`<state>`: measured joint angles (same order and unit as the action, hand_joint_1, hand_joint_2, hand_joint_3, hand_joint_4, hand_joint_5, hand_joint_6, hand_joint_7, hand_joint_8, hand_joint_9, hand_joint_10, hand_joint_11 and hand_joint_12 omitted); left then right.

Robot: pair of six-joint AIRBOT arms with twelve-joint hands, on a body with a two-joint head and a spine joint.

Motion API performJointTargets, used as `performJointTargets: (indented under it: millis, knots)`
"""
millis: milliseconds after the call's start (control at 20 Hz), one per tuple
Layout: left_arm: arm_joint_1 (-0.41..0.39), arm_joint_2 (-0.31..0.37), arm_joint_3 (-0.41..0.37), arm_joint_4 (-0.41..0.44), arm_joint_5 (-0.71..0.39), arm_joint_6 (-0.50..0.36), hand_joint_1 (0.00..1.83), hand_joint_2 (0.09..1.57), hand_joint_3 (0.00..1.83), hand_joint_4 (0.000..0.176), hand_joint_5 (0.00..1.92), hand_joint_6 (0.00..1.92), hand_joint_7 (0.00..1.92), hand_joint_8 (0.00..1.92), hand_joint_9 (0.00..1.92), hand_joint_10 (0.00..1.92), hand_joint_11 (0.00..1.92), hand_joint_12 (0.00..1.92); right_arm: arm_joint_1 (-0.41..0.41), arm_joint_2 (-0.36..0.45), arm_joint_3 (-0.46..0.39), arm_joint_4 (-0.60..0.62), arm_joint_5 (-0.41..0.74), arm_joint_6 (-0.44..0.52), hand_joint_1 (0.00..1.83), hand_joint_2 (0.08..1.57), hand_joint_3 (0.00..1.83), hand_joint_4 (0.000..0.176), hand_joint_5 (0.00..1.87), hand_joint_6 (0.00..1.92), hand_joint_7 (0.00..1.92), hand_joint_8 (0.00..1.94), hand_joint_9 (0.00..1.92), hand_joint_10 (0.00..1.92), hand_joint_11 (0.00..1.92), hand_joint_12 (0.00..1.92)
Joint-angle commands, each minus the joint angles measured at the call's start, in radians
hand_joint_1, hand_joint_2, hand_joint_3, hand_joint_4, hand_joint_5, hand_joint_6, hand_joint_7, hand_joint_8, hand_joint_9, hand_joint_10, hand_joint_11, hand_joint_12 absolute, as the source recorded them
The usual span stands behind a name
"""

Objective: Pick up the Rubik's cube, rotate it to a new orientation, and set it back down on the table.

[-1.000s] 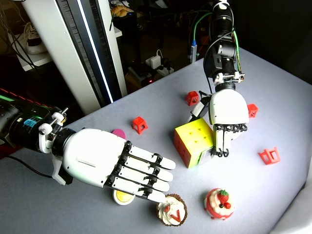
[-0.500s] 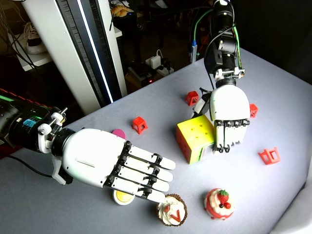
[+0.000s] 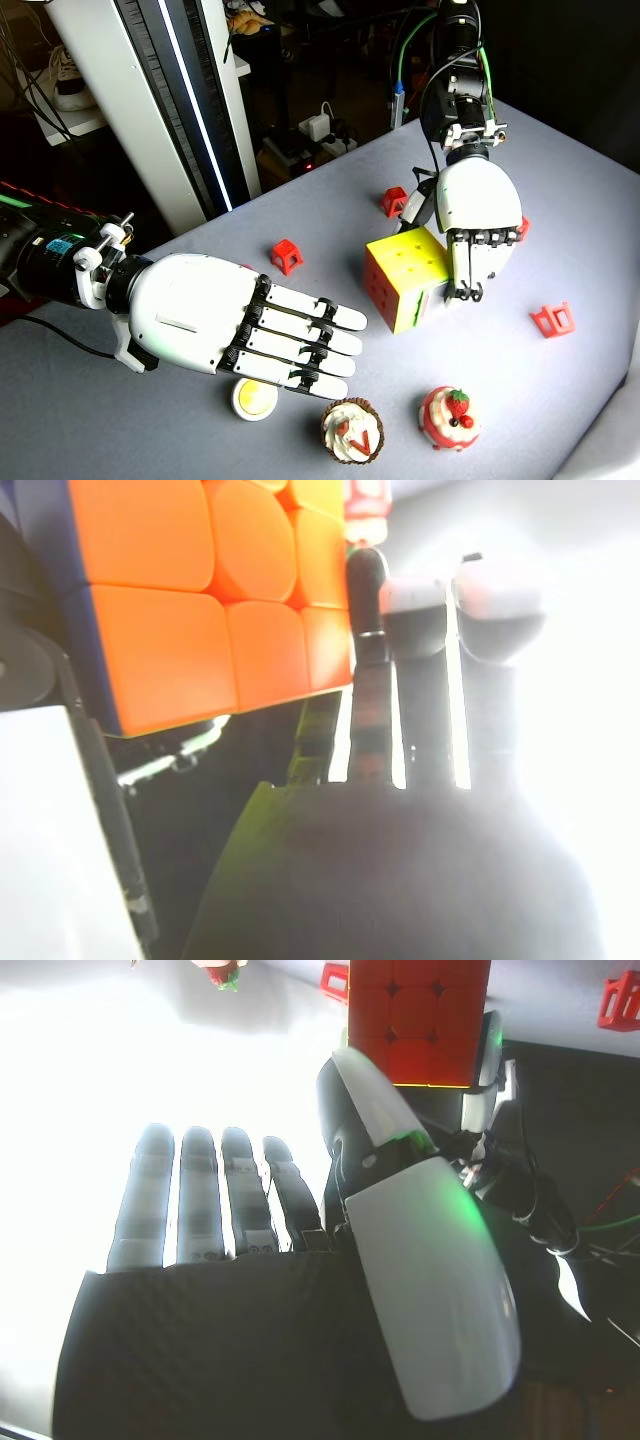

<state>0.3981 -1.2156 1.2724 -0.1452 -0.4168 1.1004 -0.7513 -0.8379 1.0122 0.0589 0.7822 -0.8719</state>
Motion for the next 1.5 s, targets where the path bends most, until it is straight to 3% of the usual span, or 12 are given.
performJointTargets:
  millis: [0, 100, 200, 300, 500, 700, 750, 850, 900, 950, 1150, 1450]
  knots:
    - [-0.006, 0.009, -0.001, 0.001, -0.167, -0.021, 1.11, 1.18, 0.05, 0.000, 0.80, 1.31, 0.90, 1.92, 1.11, 1.92, 1.29, 1.92, 0.015, 0.005, 0.005, 0.007, 0.151, 0.008, 0.85, 1.33, 0.00, 0.000, 0.00, 0.00, 0.00, 0.00, 0.00, 0.00, 0.00, 1.23]
    - [-0.003, 0.011, 0.001, 0.001, -0.186, -0.039, 1.18, 1.24, 0.06, 0.000, 0.70, 1.20, 0.73, 1.72, 0.96, 1.92, 1.14, 1.92, 0.015, -0.002, 0.007, 0.003, 0.180, 0.029, 0.80, 1.31, 0.00, 0.000, 0.00, 0.00, 0.00, 0.00, 0.00, 0.00, 0.00, 0.96]
    - [-0.003, 0.011, 0.004, -0.003, -0.195, -0.048, 1.19, 1.27, 0.01, 0.000, 0.68, 1.19, 0.73, 1.71, 0.89, 1.92, 1.07, 1.92, 0.016, -0.019, 0.019, 0.001, 0.207, 0.059, 0.80, 1.30, 0.00, 0.000, 0.00, 0.00, 0.00, 0.00, 0.00, 0.00, 0.00, 0.15]
    - [-0.002, 0.011, 0.007, -0.005, -0.196, -0.048, 1.19, 1.26, 0.00, 0.000, 0.68, 1.40, 0.71, 1.51, 0.92, 1.92, 1.09, 1.92, 0.015, -0.046, 0.039, -0.003, 0.228, 0.098, 0.79, 1.34, 0.01, 0.000, 0.00, 0.00, 0.00, 0.00, 0.00, 0.00, 0.00, 0.14]
    - [-0.003, 0.012, 0.008, -0.008, -0.202, -0.050, 1.17, 1.30, 0.00, 0.000, 0.60, 1.26, 0.71, 1.73, 0.78, 1.92, 0.94, 1.92, 0.015, -0.110, 0.096, -0.012, 0.261, 0.210, 0.99, 1.31, 0.00, 0.000, 0.00, 0.00, 0.00, 0.00, 0.05, 0.02, 0.00, 0.55]
    - [-0.004, 0.013, 0.007, -0.004, -0.209, -0.054, 1.18, 1.29, 0.00, 0.000, 0.63, 1.26, 0.72, 1.71, 0.75, 1.92, 0.89, 1.92, 0.014, -0.160, 0.139, -0.021, 0.264, 0.283, 0.86, 1.17, 0.00, 0.000, 0.00, 0.00, 0.00, 0.00, 0.05, 0.01, 0.00, 0.29]
    - [-0.004, 0.013, 0.007, -0.004, -0.209, -0.054, 1.29, 1.25, 0.00, 0.000, 0.52, 0.88, 0.75, 1.50, 0.86, 1.92, 1.01, 1.92, 0.014, -0.169, 0.143, -0.021, 0.264, 0.285, 0.90, 1.17, 0.00, 0.000, 0.00, 0.00, 0.00, 0.00, 0.04, 0.01, 0.00, 0.27]
    - [-0.004, 0.013, 0.007, -0.004, -0.210, -0.055, 1.19, 1.14, 0.00, 0.000, 0.51, 0.54, 0.86, 1.90, 1.07, 1.92, 1.22, 1.92, 0.014, -0.194, 0.159, -0.021, 0.265, 0.309, 0.94, 1.17, 0.00, 0.000, 0.00, 0.00, 0.00, 0.00, 0.03, 0.00, 0.00, 0.14]
    - [-0.005, 0.013, 0.008, -0.004, -0.210, -0.056, 1.12, 1.20, 0.00, 0.000, 0.70, 1.16, 0.82, 1.92, 1.01, 1.92, 1.17, 1.92, 0.013, -0.209, 0.170, -0.021, 0.265, 0.326, 0.94, 1.15, 0.00, 0.000, 0.00, 0.00, 0.00, 0.00, 0.05, 0.01, 0.00, 0.19]
    - [-0.005, 0.013, 0.007, -0.004, -0.210, -0.056, 1.10, 1.22, 0.01, 0.000, 0.73, 1.31, 0.82, 1.92, 1.00, 1.92, 1.16, 1.92, 0.011, -0.217, 0.178, -0.021, 0.264, 0.337, 0.94, 1.14, 0.00, 0.000, 0.00, 0.00, 0.00, 0.00, 0.05, 0.01, 0.00, 0.24]
    - [-0.007, 0.013, 0.006, -0.003, -0.212, -0.056, 1.17, 1.11, 0.00, 0.000, 0.41, 0.18, 0.88, 1.92, 1.15, 1.92, 1.29, 1.92, 0.006, -0.254, 0.214, -0.015, 0.256, 0.385, 0.96, 1.11, 0.00, 0.000, 0.00, 0.00, 0.00, 0.00, 0.01, 0.02, 0.00, 0.05]
    - [-0.009, 0.010, 0.004, 0.002, -0.212, -0.056, 1.16, 1.13, 0.01, 0.000, 0.53, 0.80, 0.84, 1.89, 1.07, 1.92, 1.22, 1.92, 0.008, -0.312, 0.267, -0.005, 0.239, 0.435, 1.06, 1.06, 0.00, 0.000, 0.00, 0.00, 0.00, 0.00, 0.00, 0.00, 0.00, 0.00]
